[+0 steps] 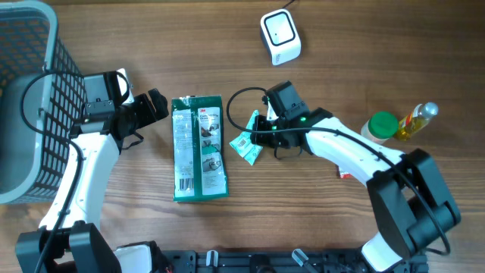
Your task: Scan the item barcode
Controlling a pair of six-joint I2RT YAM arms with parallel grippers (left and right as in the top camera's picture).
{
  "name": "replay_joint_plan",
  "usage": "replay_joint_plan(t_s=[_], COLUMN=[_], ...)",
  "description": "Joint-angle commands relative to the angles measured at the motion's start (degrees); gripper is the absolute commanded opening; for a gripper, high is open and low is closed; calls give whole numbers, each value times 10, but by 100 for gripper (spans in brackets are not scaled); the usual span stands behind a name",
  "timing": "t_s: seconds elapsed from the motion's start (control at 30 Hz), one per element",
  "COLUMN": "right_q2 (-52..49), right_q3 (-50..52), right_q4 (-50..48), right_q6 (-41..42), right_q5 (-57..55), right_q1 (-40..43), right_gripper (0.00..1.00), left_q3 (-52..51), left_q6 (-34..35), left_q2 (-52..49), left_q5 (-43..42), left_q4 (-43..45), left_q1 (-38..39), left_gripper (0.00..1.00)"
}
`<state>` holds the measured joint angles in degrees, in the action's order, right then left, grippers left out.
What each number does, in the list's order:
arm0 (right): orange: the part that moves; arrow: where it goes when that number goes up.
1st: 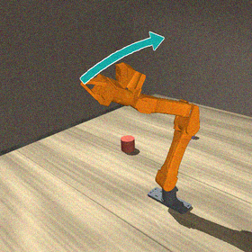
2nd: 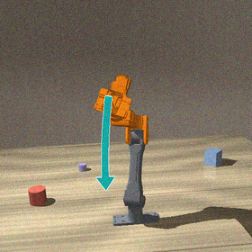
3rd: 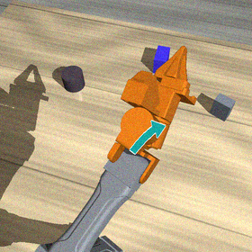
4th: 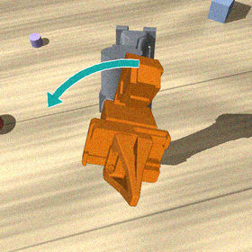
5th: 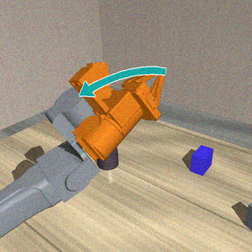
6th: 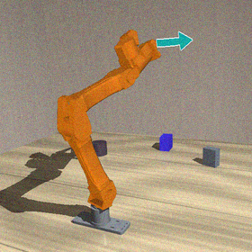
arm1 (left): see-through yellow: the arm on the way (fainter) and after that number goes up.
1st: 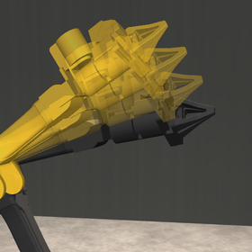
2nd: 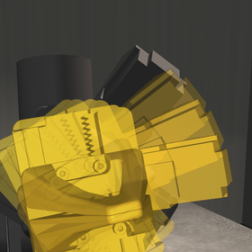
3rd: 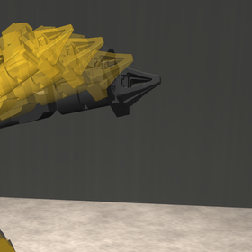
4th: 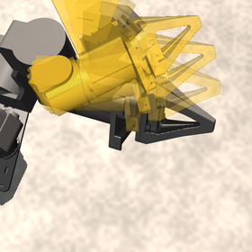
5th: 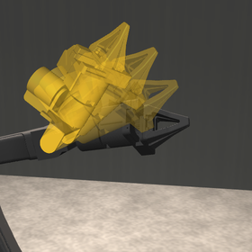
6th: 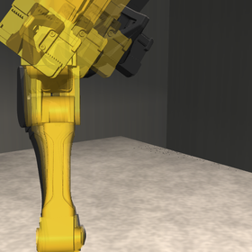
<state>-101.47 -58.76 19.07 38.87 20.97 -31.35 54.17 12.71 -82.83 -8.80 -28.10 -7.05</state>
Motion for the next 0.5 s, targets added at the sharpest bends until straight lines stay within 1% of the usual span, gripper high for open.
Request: replay_joint_plan(t_s=[0.0,0.07,0.1,0.13,0.3,0.4,0.47], right_q2=[0,-10,-18,-23,-64,-85,-80], right_q3=[5,12,17,21,40,40,37], right_q4=[-17,-17,-19,-22,-53,-50,-46], right_q6=[-13,-11,-11,-12,-12,-12,-12], right_q5=[-3,-21,-39,-44,-45,-40,3], right_q1=[-3,-3,-3,-3,-3,-3,-2], right_gripper=[4,5,8,8,11,16,24], left_q3=[3,3,3,3,3,3,3], left_q6=[-7,-7,-7,-7,-7,-7,-7], left_q2=[3,2,2,2,3,3,3], left_q5=[3,3,3,3,3,3,3], left_q4=[1,2,2,2,2,2,2], left_q1=[-3,-3,-3,-3,-3,-3,-3], left_gripper=[100,100,100,100,100,100,100])
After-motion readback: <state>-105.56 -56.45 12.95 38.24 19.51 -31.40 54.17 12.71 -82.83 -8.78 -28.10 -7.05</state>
